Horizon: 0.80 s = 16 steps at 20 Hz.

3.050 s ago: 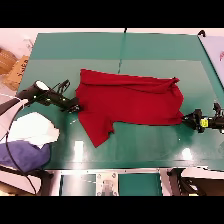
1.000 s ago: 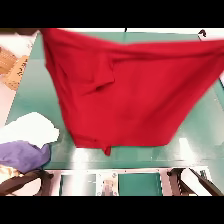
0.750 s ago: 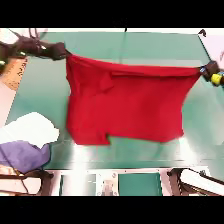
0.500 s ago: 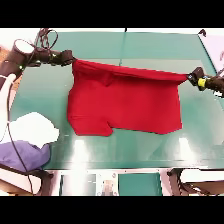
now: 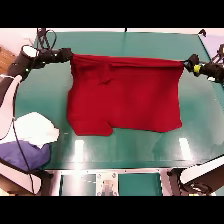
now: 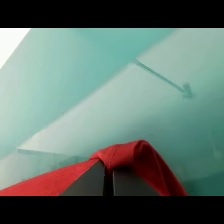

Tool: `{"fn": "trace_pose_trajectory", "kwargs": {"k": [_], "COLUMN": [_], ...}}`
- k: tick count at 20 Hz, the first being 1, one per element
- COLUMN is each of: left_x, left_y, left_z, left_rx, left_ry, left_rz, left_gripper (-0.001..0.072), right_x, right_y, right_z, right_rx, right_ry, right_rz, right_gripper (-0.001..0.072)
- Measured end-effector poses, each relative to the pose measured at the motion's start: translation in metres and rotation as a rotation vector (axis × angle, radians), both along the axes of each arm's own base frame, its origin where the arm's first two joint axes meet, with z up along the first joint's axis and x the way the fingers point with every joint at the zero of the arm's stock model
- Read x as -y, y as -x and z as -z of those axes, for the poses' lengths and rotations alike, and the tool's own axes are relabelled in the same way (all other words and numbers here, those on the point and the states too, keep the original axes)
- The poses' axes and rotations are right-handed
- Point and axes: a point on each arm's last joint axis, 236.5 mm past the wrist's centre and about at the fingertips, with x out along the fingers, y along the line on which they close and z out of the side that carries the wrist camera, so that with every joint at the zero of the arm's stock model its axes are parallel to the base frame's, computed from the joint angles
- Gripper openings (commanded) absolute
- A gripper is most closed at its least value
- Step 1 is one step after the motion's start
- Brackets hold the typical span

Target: Fold the shirts.

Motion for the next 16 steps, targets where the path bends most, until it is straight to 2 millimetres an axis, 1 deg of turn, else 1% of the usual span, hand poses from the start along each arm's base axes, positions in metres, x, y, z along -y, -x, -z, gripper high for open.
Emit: {"fn": "trace_pose_trajectory", "kwargs": {"k": [2, 4, 6, 8, 10, 12, 16], "left_x": [-0.003, -0.006, -0.007, -0.007, -0.004, 0.001, 0.008], "left_y": [-0.004, -0.006, -0.007, -0.006, -0.001, 0.010, 0.040], "left_z": [-0.002, -0.004, -0.005, -0.004, 0.003, 0.020, 0.068], "left_rx": [0.017, 0.028, 0.036, 0.037, 0.013, -0.041, -0.217], "left_ry": [-0.004, -0.007, -0.013, -0.021, -0.045, -0.086, -0.139], "left_rz": [-0.016, -0.026, -0.028, -0.023, 0.008, 0.062, 0.171], "left_gripper": [0.0032, 0.0031, 0.0031, 0.0031, 0.0031, 0.0031, 0.0031], "right_x": [-0.003, -0.005, -0.005, -0.007, -0.009, -0.008, -0.004], "right_y": [-0.010, -0.016, -0.019, -0.018, -0.010, 0.004, 0.046], "right_z": [-0.007, -0.008, -0.007, -0.004, 0.007, 0.024, 0.065], "right_rx": [0.023, 0.031, 0.034, 0.024, -0.020, -0.103, -0.323], "right_ry": [0.007, 0.009, 0.010, 0.015, 0.025, 0.046, 0.102], "right_rz": [-0.010, -0.015, -0.016, -0.029, -0.064, -0.099, -0.175], "right_gripper": [0.0014, 0.0015, 0.0014, 0.0013, 0.0012, 0.0012, 0.0012]}}
